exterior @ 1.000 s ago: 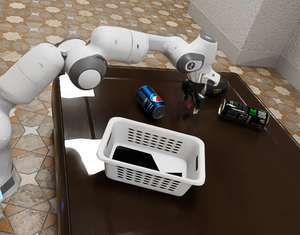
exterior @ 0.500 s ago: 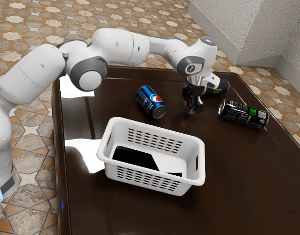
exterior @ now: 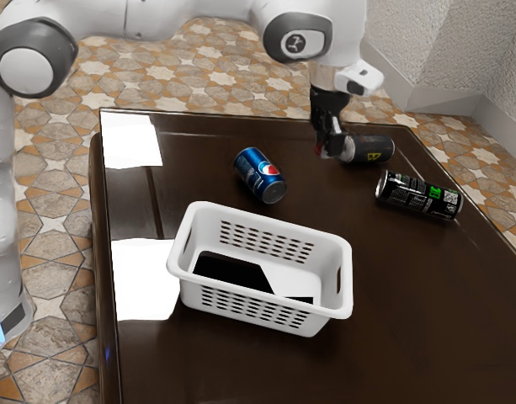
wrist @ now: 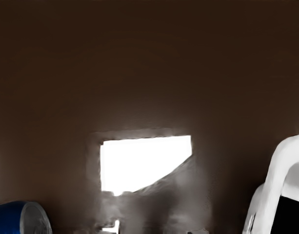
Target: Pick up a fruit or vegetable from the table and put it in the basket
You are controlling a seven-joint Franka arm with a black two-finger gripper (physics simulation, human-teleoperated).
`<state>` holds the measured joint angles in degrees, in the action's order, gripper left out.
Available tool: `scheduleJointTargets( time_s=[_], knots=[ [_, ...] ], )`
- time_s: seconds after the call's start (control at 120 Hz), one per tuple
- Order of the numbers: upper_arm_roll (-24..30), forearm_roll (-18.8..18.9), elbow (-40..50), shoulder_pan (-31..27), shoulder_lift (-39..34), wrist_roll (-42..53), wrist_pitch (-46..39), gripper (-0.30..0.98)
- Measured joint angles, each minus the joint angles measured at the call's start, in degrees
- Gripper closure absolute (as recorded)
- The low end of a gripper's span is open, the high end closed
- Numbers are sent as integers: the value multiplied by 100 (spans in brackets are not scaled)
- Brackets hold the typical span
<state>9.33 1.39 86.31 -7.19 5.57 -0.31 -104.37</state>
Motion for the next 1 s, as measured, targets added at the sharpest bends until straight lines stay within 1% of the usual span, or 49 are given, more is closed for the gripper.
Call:
scheduleJointTargets(
  time_s=[0.075, 0.175, 0.292, 0.408, 0.542, 0.792, 0.9, 1.0],
  knots=[
    [238, -7, 504, 61, -593, 3, 115, 53],
    [382, -12, 941, 277, -1046, 6, 232, 54],
    [507, -58, 1427, 23, -1501, 8, 299, 54],
    [605, -119, 1789, -29, -1855, 10, 342, 54],
    [759, -194, 1967, -22, -2015, 10, 369, 54],
    [936, -230, 1987, -24, -1978, 1, 373, 54],
    [1007, -245, 1981, -24, -1945, 11, 346, 26],
    [1018, -244, 1986, -29, -1912, 11, 320, 13]
  ],
)
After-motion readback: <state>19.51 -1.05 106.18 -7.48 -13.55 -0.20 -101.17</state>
